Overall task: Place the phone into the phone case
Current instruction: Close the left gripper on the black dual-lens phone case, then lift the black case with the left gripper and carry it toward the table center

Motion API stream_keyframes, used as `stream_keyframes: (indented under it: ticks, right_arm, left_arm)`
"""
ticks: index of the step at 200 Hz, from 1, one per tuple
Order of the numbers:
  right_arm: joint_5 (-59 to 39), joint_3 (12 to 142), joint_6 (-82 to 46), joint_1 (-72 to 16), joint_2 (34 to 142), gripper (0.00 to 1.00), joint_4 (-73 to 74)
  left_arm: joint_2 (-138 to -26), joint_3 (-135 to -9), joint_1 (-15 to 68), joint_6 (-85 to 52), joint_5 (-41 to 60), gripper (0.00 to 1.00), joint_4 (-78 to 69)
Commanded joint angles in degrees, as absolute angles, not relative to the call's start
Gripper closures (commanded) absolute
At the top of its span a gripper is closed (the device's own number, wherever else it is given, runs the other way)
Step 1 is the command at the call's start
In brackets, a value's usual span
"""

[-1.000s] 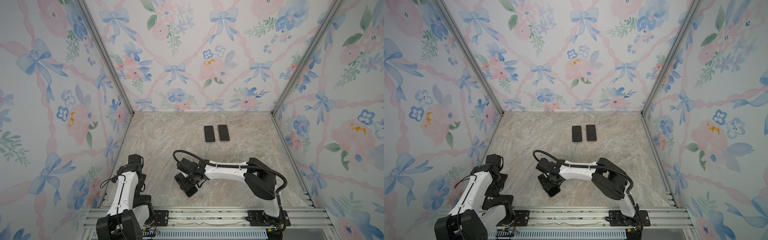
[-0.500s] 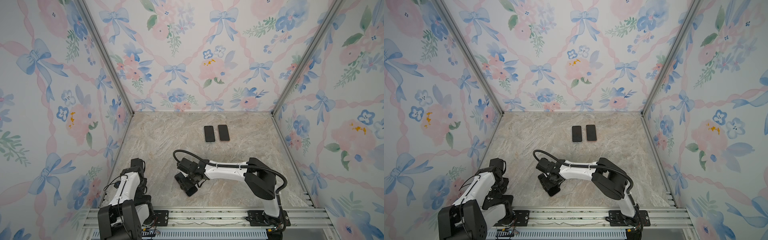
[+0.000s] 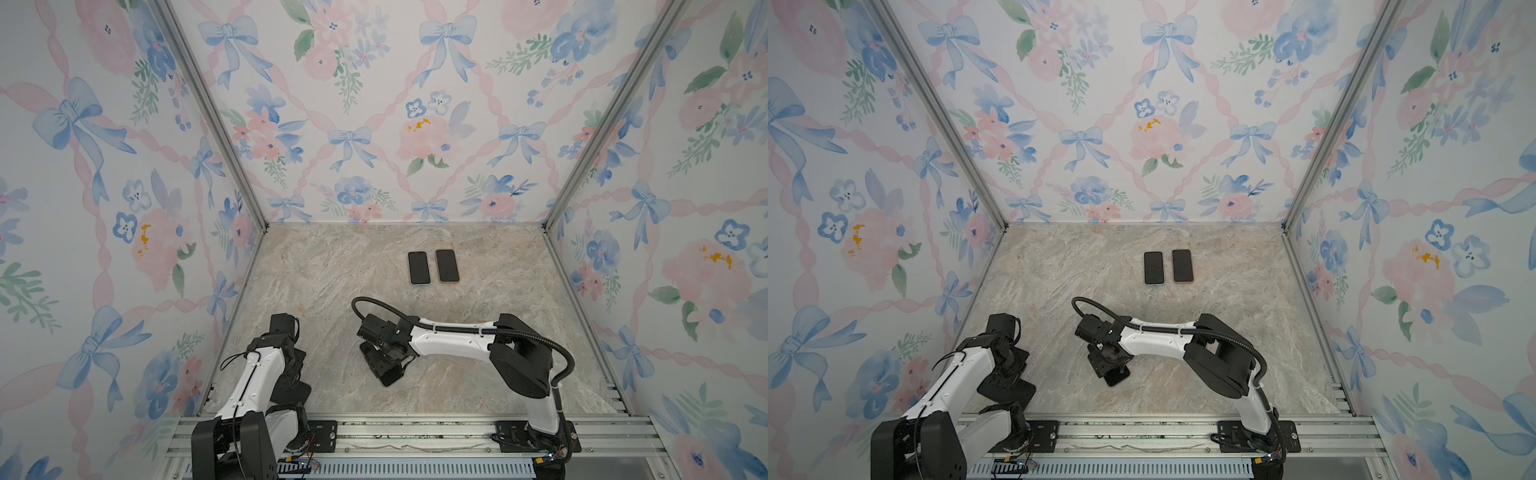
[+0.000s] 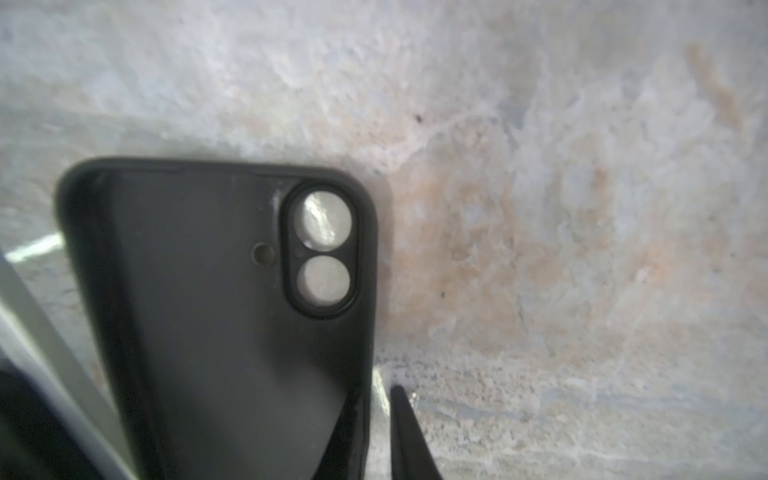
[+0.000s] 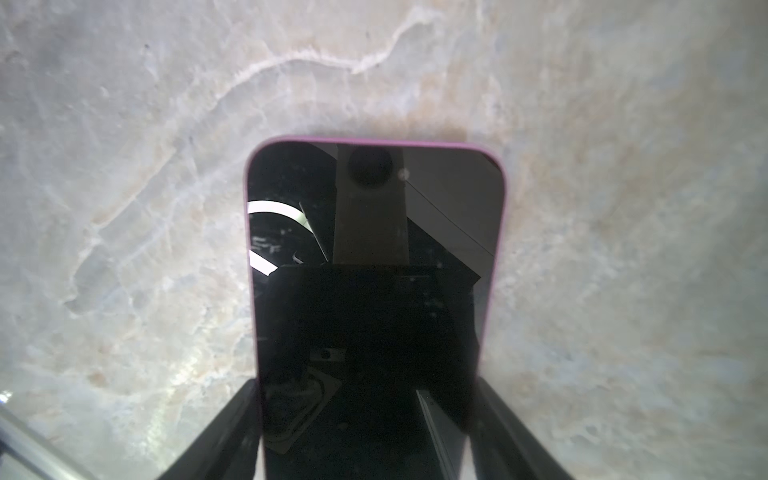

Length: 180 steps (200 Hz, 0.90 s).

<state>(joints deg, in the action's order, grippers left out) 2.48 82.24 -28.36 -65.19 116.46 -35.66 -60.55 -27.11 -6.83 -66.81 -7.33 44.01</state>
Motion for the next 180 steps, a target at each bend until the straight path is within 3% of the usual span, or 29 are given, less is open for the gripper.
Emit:
stream_keyframes:
  ticks: [1,57,96,159,180]
  right_arm:
    - [6.3,81.6,-30.7,-64.0,117.4,0.38,-43.8]
    - [9.7,76.0,-31.7,-61.3,113.6,0.39,-44.1]
    - [11.8,69.7,-30.5,-59.1,108.1,0.4,-41.4]
    - [12.2,61.4,-26.8,-56.5,100.7,0.38,-36.7]
    - [11.3,61.1,-26.7,-56.4,100.2,0.38,-35.5]
  left_arm:
    - [-62.1,-27.2,-3.7,-65.9,1.6,0.87,40.0]
    - [-69.9,-34.8,7.7,-70.3,5.5,0.89,34.1]
    - [-80.9,-42.8,16.6,-72.4,5.4,0.89,30.4]
    - [-99.6,-60.3,24.2,-71.1,8.4,0.9,27.3]
    - [-98.9,-60.2,23.9,-69.8,8.9,0.82,27.5]
